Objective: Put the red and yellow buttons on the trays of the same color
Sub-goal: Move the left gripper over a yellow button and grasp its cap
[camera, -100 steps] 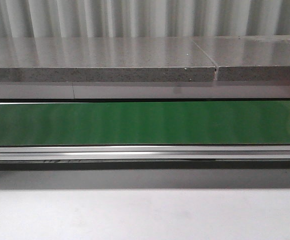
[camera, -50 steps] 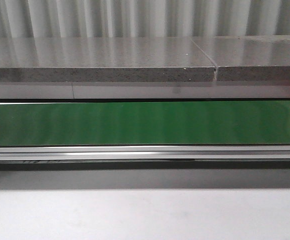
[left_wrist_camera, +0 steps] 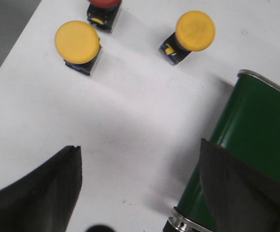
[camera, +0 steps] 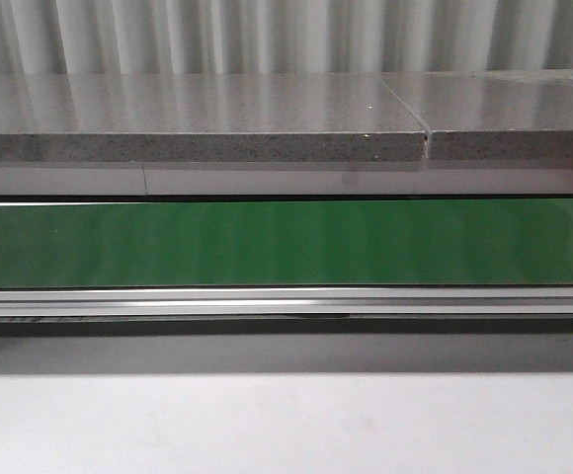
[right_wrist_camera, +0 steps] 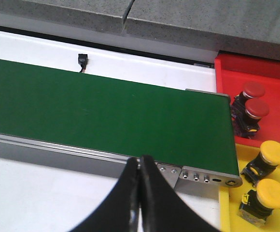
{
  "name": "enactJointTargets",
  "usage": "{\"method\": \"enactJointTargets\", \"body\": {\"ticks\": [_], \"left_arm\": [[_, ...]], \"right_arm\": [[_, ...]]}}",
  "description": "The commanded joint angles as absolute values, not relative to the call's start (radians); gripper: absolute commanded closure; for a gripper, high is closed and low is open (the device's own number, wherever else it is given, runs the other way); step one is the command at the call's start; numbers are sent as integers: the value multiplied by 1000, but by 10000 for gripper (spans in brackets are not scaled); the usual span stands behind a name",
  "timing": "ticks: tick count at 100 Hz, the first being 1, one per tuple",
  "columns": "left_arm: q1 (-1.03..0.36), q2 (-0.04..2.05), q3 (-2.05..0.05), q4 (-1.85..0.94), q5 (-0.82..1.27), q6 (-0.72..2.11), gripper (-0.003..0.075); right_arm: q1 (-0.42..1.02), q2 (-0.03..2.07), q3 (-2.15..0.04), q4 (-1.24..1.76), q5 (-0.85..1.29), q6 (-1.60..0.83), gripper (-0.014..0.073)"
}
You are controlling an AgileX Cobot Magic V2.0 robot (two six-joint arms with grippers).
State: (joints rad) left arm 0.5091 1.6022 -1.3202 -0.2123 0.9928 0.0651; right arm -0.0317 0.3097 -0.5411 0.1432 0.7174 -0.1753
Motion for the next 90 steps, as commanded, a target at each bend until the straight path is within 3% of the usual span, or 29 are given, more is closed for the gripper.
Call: {"method": "enactJointTargets", "body": {"ticks": [1, 90], "left_arm": [[529, 1598, -1352, -228, 970, 62, 218], [556, 1870, -1358, -216, 565, 62, 220]], "right_arm": [[-31, 313, -566, 141, 648, -182, 660], [-31, 313, -566, 141, 648, -182, 660]]}}
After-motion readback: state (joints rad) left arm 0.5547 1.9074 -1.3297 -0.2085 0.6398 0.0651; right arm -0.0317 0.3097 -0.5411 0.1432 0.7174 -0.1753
